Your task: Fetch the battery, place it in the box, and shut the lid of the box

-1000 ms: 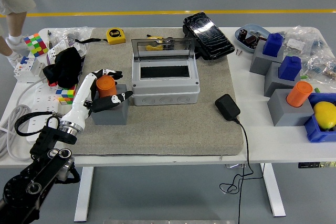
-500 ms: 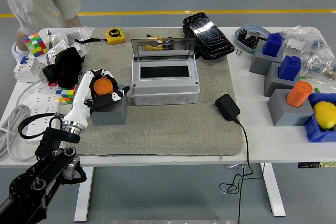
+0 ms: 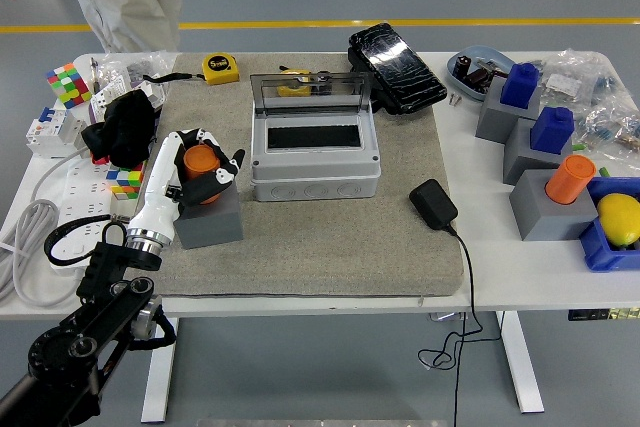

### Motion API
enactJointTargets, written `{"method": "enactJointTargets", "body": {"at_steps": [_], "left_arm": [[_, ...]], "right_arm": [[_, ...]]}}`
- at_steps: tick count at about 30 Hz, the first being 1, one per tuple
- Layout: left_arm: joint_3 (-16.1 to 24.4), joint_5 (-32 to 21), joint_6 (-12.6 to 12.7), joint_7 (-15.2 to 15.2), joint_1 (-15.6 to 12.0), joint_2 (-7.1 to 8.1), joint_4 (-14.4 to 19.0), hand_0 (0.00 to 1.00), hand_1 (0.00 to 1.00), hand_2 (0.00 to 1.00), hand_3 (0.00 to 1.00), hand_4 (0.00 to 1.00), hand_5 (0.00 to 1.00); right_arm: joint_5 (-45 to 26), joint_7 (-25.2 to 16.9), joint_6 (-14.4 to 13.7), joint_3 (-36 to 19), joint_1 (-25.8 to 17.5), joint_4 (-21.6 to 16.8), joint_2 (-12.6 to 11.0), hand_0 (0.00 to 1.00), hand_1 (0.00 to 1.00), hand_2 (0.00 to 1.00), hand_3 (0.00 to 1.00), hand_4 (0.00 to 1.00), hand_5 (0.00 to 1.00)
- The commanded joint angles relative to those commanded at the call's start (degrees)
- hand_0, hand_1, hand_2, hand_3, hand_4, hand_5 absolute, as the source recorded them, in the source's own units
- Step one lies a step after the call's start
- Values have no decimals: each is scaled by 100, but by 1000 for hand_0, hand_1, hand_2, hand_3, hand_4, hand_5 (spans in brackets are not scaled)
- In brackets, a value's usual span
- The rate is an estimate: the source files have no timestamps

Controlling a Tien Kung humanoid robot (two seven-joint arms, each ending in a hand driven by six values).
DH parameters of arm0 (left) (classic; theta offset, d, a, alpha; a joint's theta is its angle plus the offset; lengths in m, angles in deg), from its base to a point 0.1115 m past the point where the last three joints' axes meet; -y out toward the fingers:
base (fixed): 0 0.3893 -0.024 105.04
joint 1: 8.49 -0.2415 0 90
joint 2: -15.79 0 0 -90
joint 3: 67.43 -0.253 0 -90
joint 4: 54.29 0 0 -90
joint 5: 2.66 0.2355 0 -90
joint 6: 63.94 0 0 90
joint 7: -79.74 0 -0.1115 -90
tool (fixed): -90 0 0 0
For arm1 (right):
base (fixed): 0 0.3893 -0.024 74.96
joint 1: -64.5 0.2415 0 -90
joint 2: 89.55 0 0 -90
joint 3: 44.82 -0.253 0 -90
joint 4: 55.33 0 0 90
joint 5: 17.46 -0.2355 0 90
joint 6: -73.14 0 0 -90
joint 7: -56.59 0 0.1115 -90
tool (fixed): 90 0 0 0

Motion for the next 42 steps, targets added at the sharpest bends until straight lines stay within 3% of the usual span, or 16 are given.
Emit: {"method": "enactJointTargets", "body": {"at_steps": [3,8,9,14,15,20,21,26,27,28,32,33,37,38,39,42], "left_arm": [[46,133,-33,113,0,36,184,99,82,147,209,363,2],[26,706,-63,584,102,201,772,99,82,147,209,363,2],[-15,845,-93,701,160,242,886,99,85,148,210,416,2],[-519,1712,-224,1365,684,421,1147,99,85,148,210,416,2],[-666,1880,-228,1507,821,433,1136,106,95,156,213,511,2],[-1358,2663,-267,2093,1497,357,874,106,95,156,213,511,2],[-1468,2791,-275,2173,1613,328,819,126,98,161,215,605,2],[-1870,3343,-254,2488,2119,169,578,126,98,161,215,605,2],[-1941,3410,-244,2544,2213,134,522,130,104,166,218,771,2],[-2046,3497,-242,2630,2352,72,421,130,104,166,218,771,2],[-2283,3654,-231,2779,2676,-86,140,130,104,166,218,771,2],[-2356,3691,-233,2819,2760,-134,47,144,112,174,229,874,2],[-2677,3770,-208,2878,3064,-329,-339,144,112,174,229,874,2],[-2757,3781,-191,2880,3129,-356,-432,144,112,174,229,874,2],[-2841,3822,-181,2890,3203,-356,-543,164,123,179,253,945,2],[-3022,3933,-125,2886,3376,-356,-811,164,123,179,253,945,2]], "right_arm": [[3,0,0,-7,4,1,5,546,601,592,546,925,494],[0,0,0,-7,1,2,7,546,601,592,546,925,494],[-1,0,0,-6,0,3,8,546,601,592,545,925,493],[-2,0,-1,-13,2,2,8,546,601,592,545,925,493],[-2,0,-2,-13,2,2,8,546,601,592,545,924,492],[-1,-2,-5,-18,13,-3,8,546,601,592,545,924,492],[-7,-1,-5,-16,12,-1,11,546,601,591,545,924,492],[-34,5,-7,9,-5,5,9,546,601,591,545,924,492],[-40,6,-8,16,-9,7,8,546,601,592,545,924,491],[-50,8,-7,32,-12,10,8,546,601,592,545,924,491],[-56,5,-9,50,-9,8,14,546,601,592,545,924,491],[-55,5,-8,55,-6,7,17,546,601,593,545,924,490],[-49,0,-10,64,5,-1,28,546,601,593,545,924,490],[-53,0,-11,76,5,0,28,546,601,593,545,924,490],[-61,2,-11,92,6,2,29,546,601,593,545,924,489],[-73,3,-11,120,17,1,25,546,601,593,545,924,489]]}}
